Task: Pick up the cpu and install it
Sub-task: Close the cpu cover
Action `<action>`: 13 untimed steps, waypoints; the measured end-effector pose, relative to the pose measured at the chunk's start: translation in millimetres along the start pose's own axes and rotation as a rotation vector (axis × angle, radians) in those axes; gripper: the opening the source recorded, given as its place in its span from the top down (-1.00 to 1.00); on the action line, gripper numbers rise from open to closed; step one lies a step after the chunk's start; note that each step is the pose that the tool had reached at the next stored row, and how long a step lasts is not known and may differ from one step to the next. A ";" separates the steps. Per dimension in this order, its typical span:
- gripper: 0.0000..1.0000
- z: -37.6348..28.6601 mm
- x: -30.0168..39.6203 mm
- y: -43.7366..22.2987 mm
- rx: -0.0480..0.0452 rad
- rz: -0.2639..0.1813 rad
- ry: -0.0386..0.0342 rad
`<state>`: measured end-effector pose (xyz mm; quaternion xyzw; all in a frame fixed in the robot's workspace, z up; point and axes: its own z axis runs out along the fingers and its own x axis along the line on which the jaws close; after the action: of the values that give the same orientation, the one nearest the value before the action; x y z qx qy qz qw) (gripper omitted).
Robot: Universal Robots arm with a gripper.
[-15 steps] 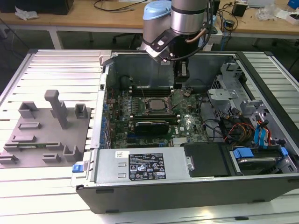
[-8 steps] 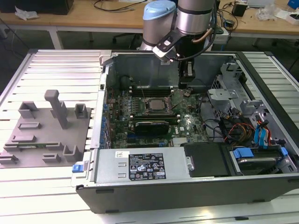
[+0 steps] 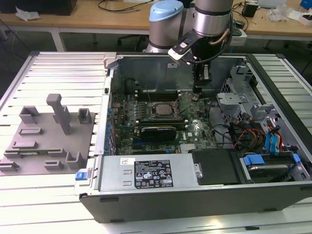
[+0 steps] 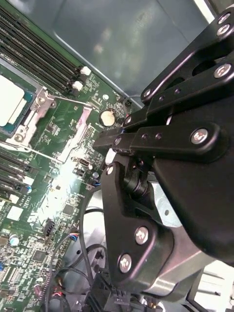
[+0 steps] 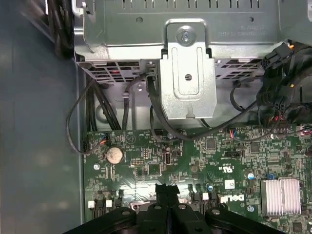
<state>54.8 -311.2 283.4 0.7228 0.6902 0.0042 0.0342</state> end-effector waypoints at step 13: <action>0.79 15.9 1.0 6.3 0.0344 -0.001 -0.0014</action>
<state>62.0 -311.2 267.8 0.7228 0.6907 -0.0082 0.0222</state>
